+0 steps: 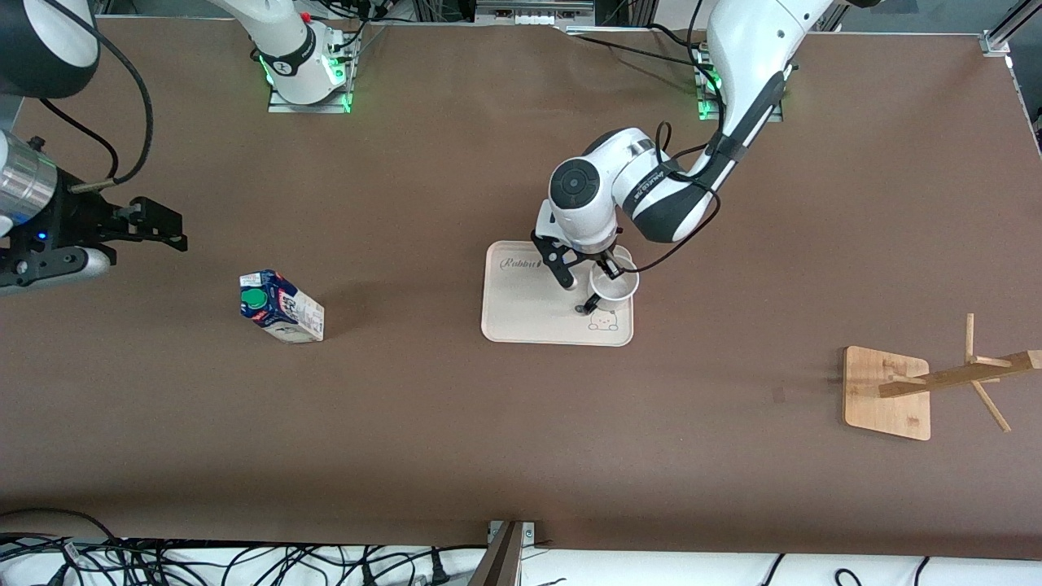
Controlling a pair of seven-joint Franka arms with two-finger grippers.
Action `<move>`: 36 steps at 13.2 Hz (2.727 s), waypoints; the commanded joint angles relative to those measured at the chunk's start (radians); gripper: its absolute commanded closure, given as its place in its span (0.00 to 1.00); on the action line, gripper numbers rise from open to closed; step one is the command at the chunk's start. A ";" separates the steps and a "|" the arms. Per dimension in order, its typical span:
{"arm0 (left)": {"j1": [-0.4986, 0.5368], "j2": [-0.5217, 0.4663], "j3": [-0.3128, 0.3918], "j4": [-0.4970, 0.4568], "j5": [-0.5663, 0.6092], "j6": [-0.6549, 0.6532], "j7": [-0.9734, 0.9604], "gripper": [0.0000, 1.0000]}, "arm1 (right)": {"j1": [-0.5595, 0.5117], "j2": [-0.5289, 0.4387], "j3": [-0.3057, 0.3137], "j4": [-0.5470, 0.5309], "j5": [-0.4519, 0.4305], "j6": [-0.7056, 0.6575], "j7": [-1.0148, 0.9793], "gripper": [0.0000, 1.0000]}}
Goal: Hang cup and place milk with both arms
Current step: 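Lift the white mug off the tray with the left gripper, then carry the mug with the left gripper toward the wooden mug stand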
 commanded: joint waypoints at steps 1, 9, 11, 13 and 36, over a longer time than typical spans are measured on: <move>0.007 -0.003 -0.005 0.002 0.023 0.009 0.018 1.00 | 0.007 -0.008 -0.011 -0.004 -0.015 -0.010 0.010 0.00; 0.001 -0.068 -0.016 0.183 -0.027 -0.178 -0.021 1.00 | 0.016 -0.134 -0.007 -0.190 -0.047 0.043 0.018 0.00; 0.014 -0.083 -0.008 0.318 -0.083 -0.390 -0.090 1.00 | 0.016 -0.137 -0.008 -0.191 -0.049 0.037 0.010 0.00; 0.024 -0.086 -0.002 0.437 -0.072 -0.579 -0.182 1.00 | 0.016 -0.147 -0.010 -0.211 -0.049 0.036 0.018 0.00; 0.640 -0.086 0.027 0.668 -0.367 -0.586 0.017 1.00 | -0.237 -0.117 0.251 -0.151 -0.116 0.127 0.019 0.00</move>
